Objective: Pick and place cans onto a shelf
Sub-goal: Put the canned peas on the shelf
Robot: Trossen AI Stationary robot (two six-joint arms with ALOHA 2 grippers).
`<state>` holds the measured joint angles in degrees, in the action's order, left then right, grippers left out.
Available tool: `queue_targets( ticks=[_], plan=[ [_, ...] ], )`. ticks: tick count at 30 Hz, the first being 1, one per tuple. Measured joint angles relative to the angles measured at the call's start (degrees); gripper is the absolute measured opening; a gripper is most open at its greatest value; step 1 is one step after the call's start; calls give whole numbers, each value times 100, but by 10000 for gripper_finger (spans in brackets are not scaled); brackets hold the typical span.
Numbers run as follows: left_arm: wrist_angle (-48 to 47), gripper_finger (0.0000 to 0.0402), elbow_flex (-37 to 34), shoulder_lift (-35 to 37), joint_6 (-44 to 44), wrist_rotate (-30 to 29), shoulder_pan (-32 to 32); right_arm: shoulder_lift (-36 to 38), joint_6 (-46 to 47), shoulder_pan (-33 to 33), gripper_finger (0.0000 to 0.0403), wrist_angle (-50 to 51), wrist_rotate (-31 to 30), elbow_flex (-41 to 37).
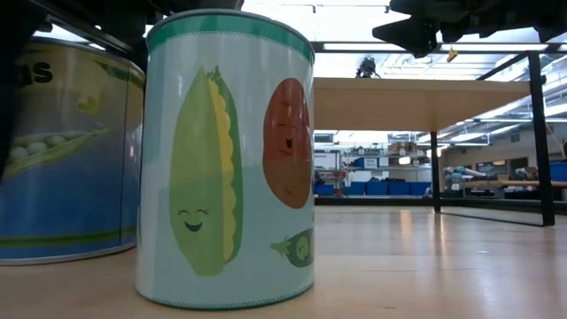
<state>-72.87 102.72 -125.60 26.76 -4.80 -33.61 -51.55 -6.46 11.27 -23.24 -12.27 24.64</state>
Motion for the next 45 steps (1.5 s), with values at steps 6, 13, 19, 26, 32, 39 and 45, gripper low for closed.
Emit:
queue_targets(
  ticks=[6, 13, 19, 26, 32, 39, 45],
  plan=[
    [107, 311, 4, 0, 0, -269, 2, 0, -13, -9, 347, 53, 0, 0],
    [146, 315, 0, 29, -5, -248, 136, 2, -15, -9, 347, 100, 0, 0],
    [-220, 314, 483, 170, 149, 79, 414, 158, -15, -10, 347, 391, 0, 2],
    [-1201, 316, 1839, 184, 280, 91, 746, 312, 84, -5, 347, 848, 2, 2],
    [-1690, 317, 2470, 238, 280, 129, 1035, 319, 94, 0, 347, 1037, 54, 0],
    [-1706, 317, 2594, 426, -120, 183, 1384, 330, 99, 0, 347, 962, 155, 1],
    [-1720, 317, 2601, 950, -324, -87, 1632, 330, 222, 0, 347, 943, 191, 0]
  ],
)
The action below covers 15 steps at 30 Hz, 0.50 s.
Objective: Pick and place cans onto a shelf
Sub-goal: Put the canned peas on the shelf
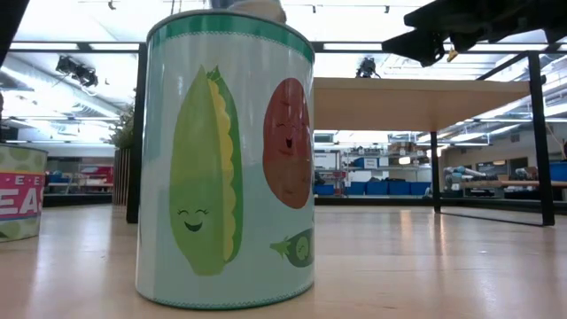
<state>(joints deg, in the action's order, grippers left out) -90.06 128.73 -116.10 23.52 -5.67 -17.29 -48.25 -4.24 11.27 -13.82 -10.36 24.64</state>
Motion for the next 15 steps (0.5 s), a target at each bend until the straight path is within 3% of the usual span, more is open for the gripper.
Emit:
queue_targets(
  ticks=[5, 15],
  plan=[
    [6, 317, -233, 393, -60, -306, 148, 0, 50, 0, 347, -79, 1, 0],
    [-5, 318, -1874, 823, -563, -51, 848, 0, 171, 0, 347, -253, 115, 2]
  ],
)
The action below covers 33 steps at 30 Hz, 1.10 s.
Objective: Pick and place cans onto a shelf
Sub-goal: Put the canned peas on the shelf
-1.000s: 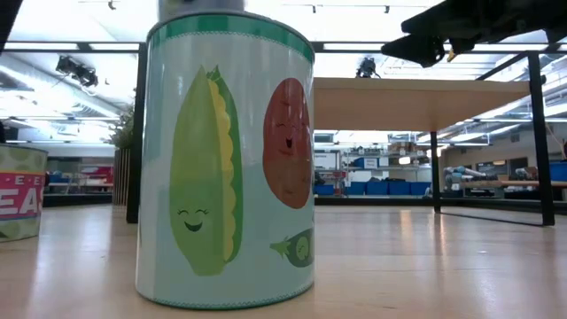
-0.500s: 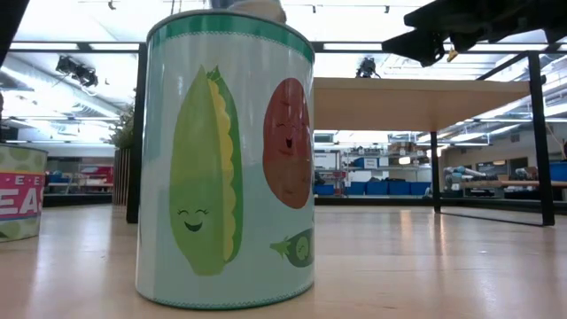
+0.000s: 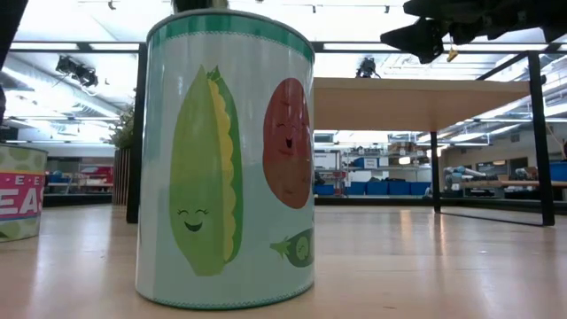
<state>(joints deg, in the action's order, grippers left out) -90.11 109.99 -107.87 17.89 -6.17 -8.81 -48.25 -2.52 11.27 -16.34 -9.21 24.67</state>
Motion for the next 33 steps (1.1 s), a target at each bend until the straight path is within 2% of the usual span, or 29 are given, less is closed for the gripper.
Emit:
queue_targets(
  ticks=[7, 14, 28, 33],
  plan=[
    [18, 326, -243, 69, -64, 31, 246, -10, -4, 0, 347, -77, 2, 0],
    [13, 393, -297, 19, 94, 41, 273, -11, -23, 0, 347, -87, 2, 0],
    [12, 389, -277, 30, 179, 367, 67, -11, -44, 0, 347, -193, 0, -1],
    [10, 389, -206, 19, 96, 98, -42, -11, -46, 1, 347, -254, 0, -2]
  ],
)
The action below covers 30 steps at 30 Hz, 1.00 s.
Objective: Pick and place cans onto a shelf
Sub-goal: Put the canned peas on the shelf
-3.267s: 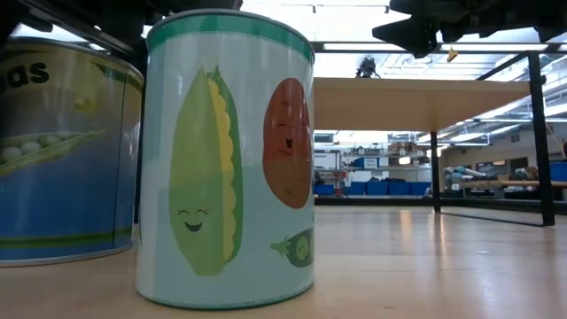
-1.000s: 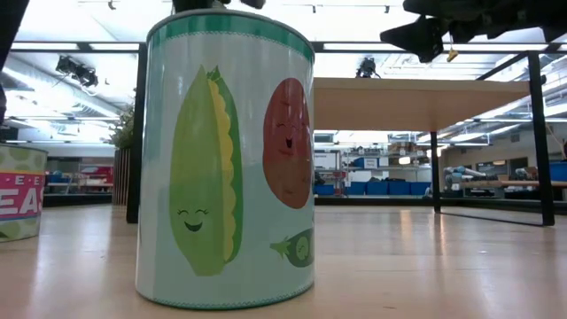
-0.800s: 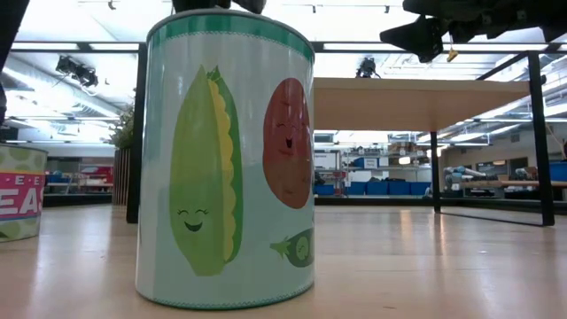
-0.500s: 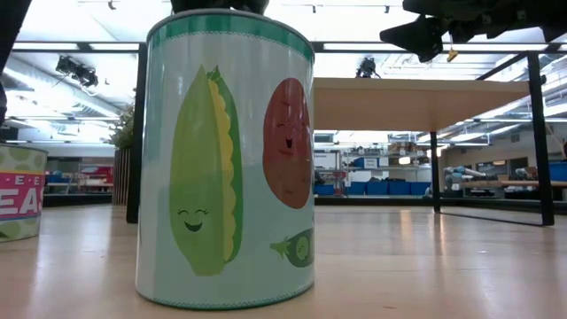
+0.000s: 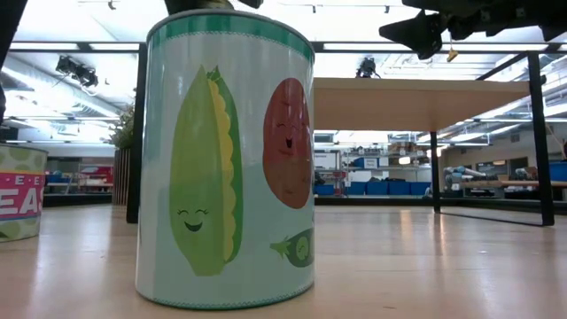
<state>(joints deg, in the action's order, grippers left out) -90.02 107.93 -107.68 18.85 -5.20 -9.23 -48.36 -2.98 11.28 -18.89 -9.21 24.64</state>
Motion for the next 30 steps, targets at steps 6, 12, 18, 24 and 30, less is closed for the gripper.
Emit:
queue_targets(
  ticks=[6, 12, 18, 24, 30],
  plan=[
    [1, 389, 145, 0, -70, -159, 10, 0, -3, -1, 347, -10, 0, 2],
    [2, 389, 479, 2, -200, -452, 6, 0, -7, 0, 347, -10, -1, 1],
    [4, 389, 652, 2, -382, -648, 0, 0, -9, -1, 347, -7, -2, 2],
    [2, 389, 652, 4, -645, -824, -121, 0, -16, -1, 347, -5, -2, 0],
    [2, 389, 718, 26, -1221, -1659, -493, 0, 121, -1, 347, -36, -2, 1]
  ],
)
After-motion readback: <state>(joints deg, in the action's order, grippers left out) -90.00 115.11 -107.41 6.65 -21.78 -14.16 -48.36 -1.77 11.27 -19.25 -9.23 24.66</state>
